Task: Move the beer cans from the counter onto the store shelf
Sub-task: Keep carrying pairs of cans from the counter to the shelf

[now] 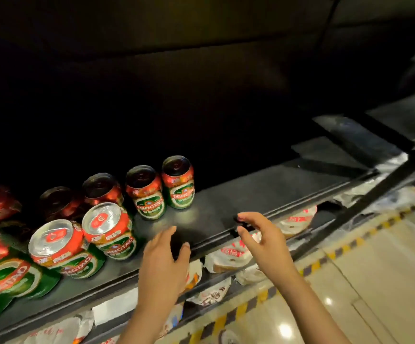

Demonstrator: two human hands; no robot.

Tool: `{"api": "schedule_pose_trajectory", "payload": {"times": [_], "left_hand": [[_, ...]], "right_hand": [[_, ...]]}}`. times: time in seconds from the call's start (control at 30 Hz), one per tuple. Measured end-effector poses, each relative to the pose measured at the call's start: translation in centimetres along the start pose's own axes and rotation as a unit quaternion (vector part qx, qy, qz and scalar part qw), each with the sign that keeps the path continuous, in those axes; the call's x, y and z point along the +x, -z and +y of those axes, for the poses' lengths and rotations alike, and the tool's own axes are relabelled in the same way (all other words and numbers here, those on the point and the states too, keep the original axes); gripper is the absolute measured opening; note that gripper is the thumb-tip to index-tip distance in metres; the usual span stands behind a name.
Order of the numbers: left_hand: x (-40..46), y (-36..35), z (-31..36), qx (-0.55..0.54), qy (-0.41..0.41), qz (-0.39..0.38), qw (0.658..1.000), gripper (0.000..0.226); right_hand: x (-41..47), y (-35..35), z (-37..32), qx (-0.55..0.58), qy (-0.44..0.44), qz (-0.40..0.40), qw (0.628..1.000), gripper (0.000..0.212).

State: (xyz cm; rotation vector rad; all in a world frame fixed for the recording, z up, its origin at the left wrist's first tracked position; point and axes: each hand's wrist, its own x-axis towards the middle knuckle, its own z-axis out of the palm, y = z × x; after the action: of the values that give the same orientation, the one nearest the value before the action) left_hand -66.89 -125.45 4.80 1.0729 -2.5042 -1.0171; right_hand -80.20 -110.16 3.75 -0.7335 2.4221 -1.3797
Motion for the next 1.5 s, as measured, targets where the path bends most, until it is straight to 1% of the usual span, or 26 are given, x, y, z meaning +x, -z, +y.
{"api": "schedule_pose_trajectory", "payload": {"times": [0.07,0.17,0.3,0.33,0.4,0.43,0.47,0.53,0.7,0.87,0.97,1.03,1.1,1.17,1.2,1.27,1.33,1.5], "left_hand": [[0.0,0.2,0.5,0.055,-0.052,-0.047,0.996,0.042],[-1.0,-1.0,2.6,0.079,-0.138,-0.122,0.980,0.041],[-5.5,-5.1,7.0,0.077,-0.276,-0.239,0.928,0.037],[-7.2,-6.6,7.9,0.074,-0.318,-0.272,0.905,0.036],[-11.1,-9.6,9.6,0.082,-0.427,-0.335,0.836,0.035],[-13.4,-10.6,10.4,0.088,-0.459,-0.375,0.801,0.038],[-15.8,-11.3,11.1,0.089,-0.477,-0.419,0.768,0.043],[-21.0,-12.2,12.2,0.080,-0.497,-0.481,0.718,0.047],[-35.6,-13.5,13.0,0.062,-0.583,-0.553,0.592,0.052],[-51.3,-13.4,10.8,0.040,-0.594,-0.629,0.501,0.044],[-59.5,-13.2,9.3,0.055,-0.594,-0.655,0.463,0.044],[-64.1,-13.0,8.7,0.058,-0.599,-0.664,0.444,0.044],[-67.7,-12.7,8.5,0.059,-0.603,-0.675,0.421,0.043],[-70.6,-13.0,8.9,0.067,-0.606,-0.682,0.404,0.044],[-71.8,-13.4,9.2,0.072,-0.607,-0.682,0.402,0.043],[-74.0,-14.7,10.3,0.076,-0.604,-0.679,0.410,0.042],[-76.1,-16.3,11.6,0.077,-0.595,-0.677,0.427,0.041],[-82.0,-21.3,15.5,0.079,-0.578,-0.659,0.474,0.039]], "right_hand": [[-3.6,1.5,1.0,-0.031,-0.023,0.050,0.998,0.024],[-9.8,3.7,2.8,-0.065,-0.093,0.122,0.986,0.024],[-20.3,6.5,5.2,-0.106,-0.204,0.200,0.952,0.028],[-23.4,7.0,5.6,-0.112,-0.235,0.228,0.938,0.029],[-29.9,7.6,5.9,-0.121,-0.299,0.285,0.902,0.030],[-33.2,7.7,5.9,-0.123,-0.327,0.312,0.883,0.032],[-36.5,7.6,5.8,-0.123,-0.352,0.337,0.864,0.033],[-42.9,7.2,5.3,-0.122,-0.399,0.385,0.823,0.035],[-57.9,4.5,2.9,-0.099,-0.485,0.491,0.717,0.035],[-72.2,0.9,0.0,-0.064,-0.540,0.559,0.626,0.035],[-79.3,-0.9,-1.6,-0.051,-0.565,0.598,0.567,0.031],[-83.1,-1.6,-2.3,-0.039,-0.565,0.626,0.537,0.030],[-86.0,-1.8,-2.5,-0.032,-0.562,0.647,0.514,0.030],[-88.5,-1.2,-2.1,-0.020,-0.557,0.662,0.501,0.031],[-89.6,-0.7,-1.8,-0.015,-0.554,0.668,0.497,0.031],[-91.7,1.3,-0.8,-0.010,-0.544,0.676,0.497,0.031],[-93.8,4.0,0.5,-0.007,-0.531,0.679,0.506,0.031],[-99.1,12.3,4.2,-0.033,-0.510,0.655,0.556,0.031]]}}
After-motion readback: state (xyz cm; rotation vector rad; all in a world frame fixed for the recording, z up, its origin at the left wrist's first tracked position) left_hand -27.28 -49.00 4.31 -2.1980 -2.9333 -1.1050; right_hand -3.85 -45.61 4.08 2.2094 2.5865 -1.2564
